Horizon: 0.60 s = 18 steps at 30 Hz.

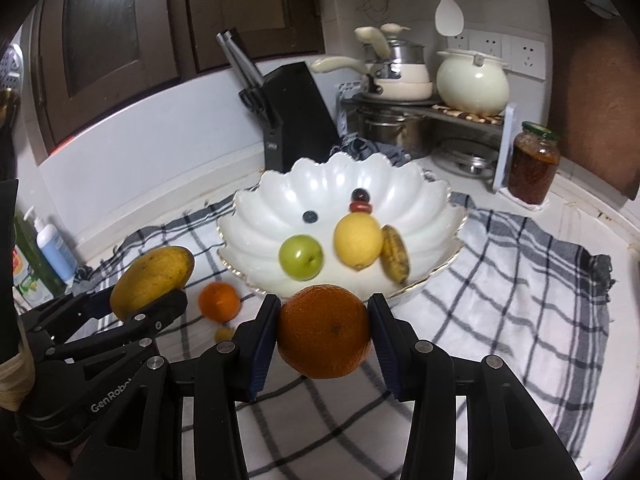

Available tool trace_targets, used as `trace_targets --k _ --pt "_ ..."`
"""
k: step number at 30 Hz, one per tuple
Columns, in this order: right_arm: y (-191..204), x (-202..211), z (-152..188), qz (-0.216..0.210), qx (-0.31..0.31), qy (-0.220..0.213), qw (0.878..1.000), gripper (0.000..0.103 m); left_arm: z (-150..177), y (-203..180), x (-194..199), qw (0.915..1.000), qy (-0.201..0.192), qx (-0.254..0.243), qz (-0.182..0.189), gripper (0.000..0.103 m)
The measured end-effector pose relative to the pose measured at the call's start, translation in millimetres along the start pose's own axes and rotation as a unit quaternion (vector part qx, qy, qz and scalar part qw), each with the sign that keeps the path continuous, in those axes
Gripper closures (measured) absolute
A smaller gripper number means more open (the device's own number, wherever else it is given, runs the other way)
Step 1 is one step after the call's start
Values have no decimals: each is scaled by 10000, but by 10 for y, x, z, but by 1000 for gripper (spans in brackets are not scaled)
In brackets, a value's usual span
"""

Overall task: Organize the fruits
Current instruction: 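Lift the mango with the left tool toward the bowl while the right tool holds the orange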

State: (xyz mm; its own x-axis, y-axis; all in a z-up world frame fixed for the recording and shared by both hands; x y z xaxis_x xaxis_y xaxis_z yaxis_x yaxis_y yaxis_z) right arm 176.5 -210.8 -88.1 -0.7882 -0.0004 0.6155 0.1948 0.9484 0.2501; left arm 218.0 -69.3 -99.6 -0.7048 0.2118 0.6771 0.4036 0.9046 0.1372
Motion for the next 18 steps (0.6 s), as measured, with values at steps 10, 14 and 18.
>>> trace_targets --k 10,14,18 --pt "-173 133 -283 82 -82 -254 9996 57 -329 -150 74 9997 -214 -26 89 53" --pt "-220 130 -400 124 -68 -331 9994 57 -438 -163 62 9996 -273 -1 91 53" --pt "-278 89 -503 166 -66 -386 9991 57 -532 -188 -5 9995 -286 45 100 53"
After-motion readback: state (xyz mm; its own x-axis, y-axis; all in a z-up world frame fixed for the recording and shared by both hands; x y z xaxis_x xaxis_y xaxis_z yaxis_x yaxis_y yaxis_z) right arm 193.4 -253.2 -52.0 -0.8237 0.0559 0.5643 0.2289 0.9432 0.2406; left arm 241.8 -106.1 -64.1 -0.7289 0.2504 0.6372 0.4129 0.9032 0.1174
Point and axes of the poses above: each gripper's, at about its wrist camera, not at the fingertips, and x roughly against the way its jaws point, y to its left, z to its underside, the point moved 7 cm from there along -x, roughly the way its jaws point, and after that the axes turned 12 degrees about -x, right-handed, at the moved point
